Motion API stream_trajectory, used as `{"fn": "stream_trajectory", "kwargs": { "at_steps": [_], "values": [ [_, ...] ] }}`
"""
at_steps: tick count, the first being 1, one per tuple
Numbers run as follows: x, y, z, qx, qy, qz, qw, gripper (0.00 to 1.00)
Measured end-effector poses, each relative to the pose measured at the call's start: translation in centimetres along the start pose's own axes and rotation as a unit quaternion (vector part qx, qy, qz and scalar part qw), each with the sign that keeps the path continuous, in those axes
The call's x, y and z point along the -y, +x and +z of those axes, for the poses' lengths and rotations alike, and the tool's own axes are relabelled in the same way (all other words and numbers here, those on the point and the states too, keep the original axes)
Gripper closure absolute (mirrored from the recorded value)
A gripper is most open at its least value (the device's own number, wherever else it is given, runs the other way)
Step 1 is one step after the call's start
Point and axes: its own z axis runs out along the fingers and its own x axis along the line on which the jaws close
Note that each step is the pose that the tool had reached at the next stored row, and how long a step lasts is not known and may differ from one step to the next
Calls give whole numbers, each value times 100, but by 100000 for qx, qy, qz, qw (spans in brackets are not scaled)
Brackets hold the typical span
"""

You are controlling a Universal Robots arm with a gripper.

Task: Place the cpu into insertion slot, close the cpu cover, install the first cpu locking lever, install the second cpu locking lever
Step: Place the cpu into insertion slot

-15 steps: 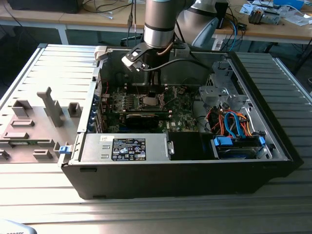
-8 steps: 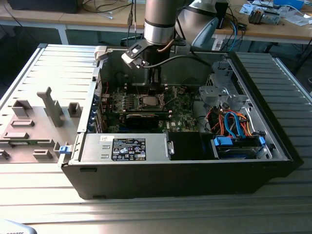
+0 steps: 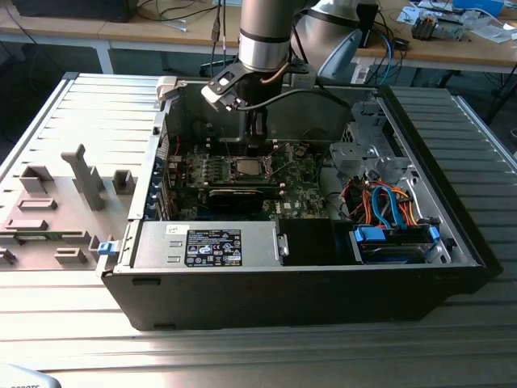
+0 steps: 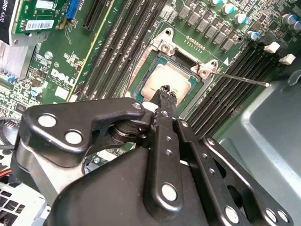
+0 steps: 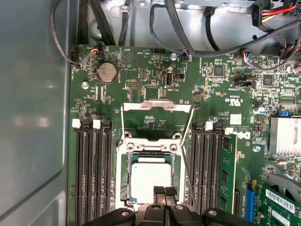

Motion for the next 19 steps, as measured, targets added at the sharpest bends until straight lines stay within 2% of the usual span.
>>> {"fn": "stream_trajectory", "kwargs": {
  "at_steps": [19],
  "values": [
    [6,-11,-136,-3,7,0,100000,89]
  ]
}}
